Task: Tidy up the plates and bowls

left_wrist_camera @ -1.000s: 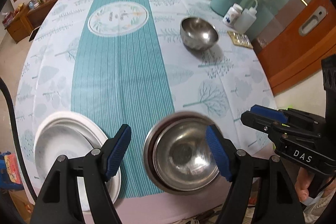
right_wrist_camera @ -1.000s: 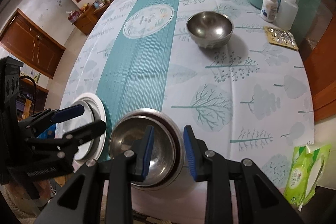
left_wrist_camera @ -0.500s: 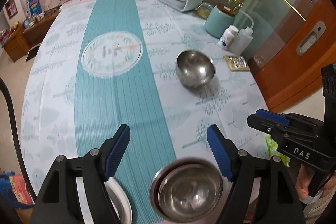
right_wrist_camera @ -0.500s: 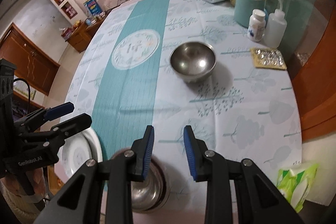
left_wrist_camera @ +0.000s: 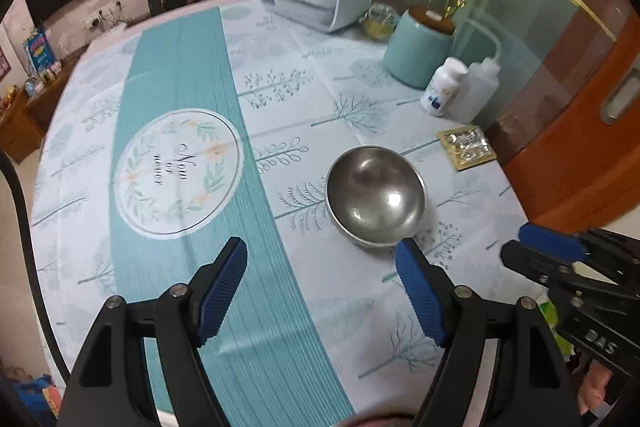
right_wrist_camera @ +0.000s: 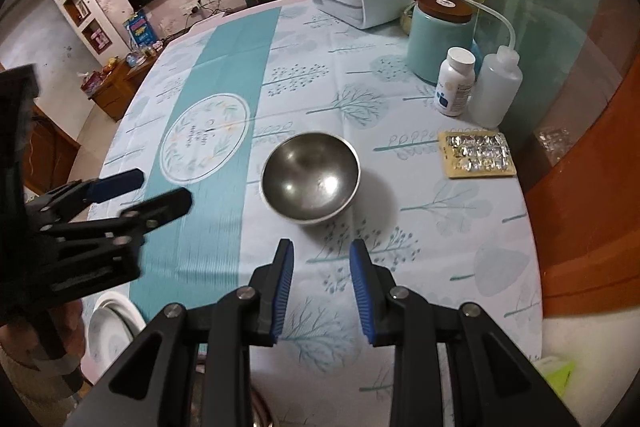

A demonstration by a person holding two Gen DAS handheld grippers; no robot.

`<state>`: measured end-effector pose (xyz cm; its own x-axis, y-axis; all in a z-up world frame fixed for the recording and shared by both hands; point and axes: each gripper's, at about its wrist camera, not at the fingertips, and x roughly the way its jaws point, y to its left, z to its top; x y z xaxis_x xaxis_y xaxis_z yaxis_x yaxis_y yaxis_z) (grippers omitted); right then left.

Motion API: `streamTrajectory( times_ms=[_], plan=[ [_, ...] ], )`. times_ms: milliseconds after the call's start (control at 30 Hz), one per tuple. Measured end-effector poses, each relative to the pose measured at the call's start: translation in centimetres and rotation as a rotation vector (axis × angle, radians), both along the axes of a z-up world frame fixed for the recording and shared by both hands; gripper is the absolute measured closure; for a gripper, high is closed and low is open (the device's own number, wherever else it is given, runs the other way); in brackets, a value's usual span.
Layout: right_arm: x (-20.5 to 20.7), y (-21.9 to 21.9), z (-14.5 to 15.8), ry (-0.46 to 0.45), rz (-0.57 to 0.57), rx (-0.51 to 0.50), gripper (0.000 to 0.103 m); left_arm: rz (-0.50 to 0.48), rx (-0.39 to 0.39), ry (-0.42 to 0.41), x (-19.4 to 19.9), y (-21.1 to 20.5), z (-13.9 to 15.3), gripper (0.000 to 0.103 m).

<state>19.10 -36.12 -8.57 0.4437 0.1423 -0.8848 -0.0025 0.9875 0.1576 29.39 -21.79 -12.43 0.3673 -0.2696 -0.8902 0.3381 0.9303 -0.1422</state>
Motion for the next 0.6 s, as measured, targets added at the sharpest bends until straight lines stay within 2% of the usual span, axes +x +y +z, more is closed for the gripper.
streamTrajectory(
  times_ms=[233,433,600],
  plan=[
    [3.4,-0.7,-1.3,0.018,-0.023,-0.042,0.074,0.055,-0.015,0.122,4.7,0.1,-4.5,0.028],
    [6.4,-1.6,-4.3,0.112,-0.040,-0.039,0.074,0.073,0.010,0.208,6.6,-0.6,-8.0,0.028],
    [8.0,-2.0,-6.7,0.173,-0.055,-0.011,0.074,0.067,0.012,0.248,7.4,-1.2,-9.6,0.028]
  ],
)
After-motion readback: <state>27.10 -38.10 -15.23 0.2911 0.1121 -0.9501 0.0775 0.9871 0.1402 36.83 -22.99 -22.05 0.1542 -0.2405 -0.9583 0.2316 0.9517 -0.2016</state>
